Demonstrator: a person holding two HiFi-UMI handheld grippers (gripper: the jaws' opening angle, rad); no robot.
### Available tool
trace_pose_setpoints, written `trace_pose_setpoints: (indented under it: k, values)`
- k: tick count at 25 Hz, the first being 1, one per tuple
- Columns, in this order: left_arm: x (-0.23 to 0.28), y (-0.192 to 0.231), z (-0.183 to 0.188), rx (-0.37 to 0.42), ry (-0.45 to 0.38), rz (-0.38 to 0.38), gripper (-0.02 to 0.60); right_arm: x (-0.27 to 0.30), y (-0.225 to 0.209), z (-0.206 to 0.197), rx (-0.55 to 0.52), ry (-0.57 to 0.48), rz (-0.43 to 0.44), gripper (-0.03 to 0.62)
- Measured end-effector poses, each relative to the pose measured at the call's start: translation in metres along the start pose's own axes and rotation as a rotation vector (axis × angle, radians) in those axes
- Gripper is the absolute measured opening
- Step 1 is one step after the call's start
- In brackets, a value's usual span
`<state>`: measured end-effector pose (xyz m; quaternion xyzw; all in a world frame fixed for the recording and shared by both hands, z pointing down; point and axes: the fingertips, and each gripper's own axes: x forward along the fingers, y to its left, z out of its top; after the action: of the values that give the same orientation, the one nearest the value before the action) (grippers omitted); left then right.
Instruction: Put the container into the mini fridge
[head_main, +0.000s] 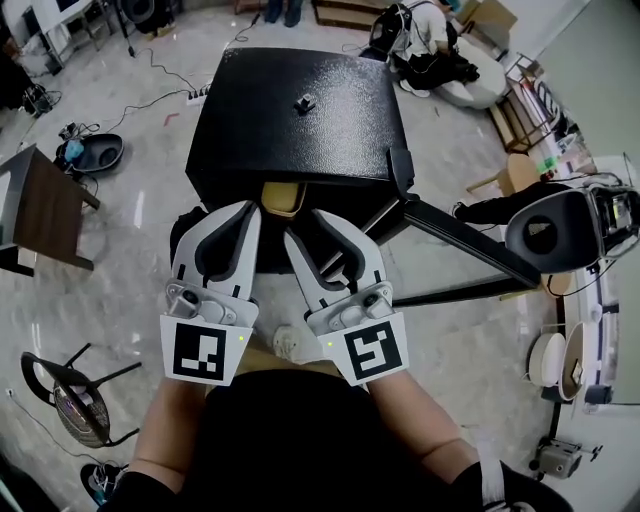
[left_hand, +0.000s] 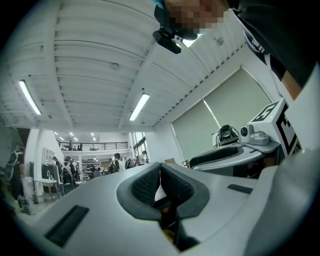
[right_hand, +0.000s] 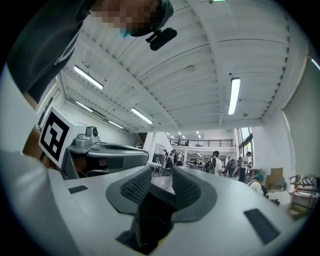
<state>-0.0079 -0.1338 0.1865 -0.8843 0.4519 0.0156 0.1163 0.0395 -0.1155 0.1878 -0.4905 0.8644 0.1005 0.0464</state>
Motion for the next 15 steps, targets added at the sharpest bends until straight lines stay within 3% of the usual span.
trace_pose_setpoints:
  k: [2,3,4,15]
  values:
    - [0.003,-0.006,0.0,0.007,-0.001,-0.015,0.024,-0.002,-0.002,0.001,0.016,-0.007,-0.007,0.144]
    - [0.005,-0.01,0.0,0.009,0.0,-0.023,0.023,-0.005,-0.003,0.001,0.021,-0.008,-0.008,0.068]
    - [0.005,-0.014,0.0,0.013,0.002,-0.032,0.025,-0.007,-0.004,0.0,0.023,-0.005,-0.004,0.035]
    - [0.011,-0.027,0.003,0.014,-0.009,-0.075,0.025,-0.006,-0.014,-0.002,-0.002,0.01,-0.02,0.035]
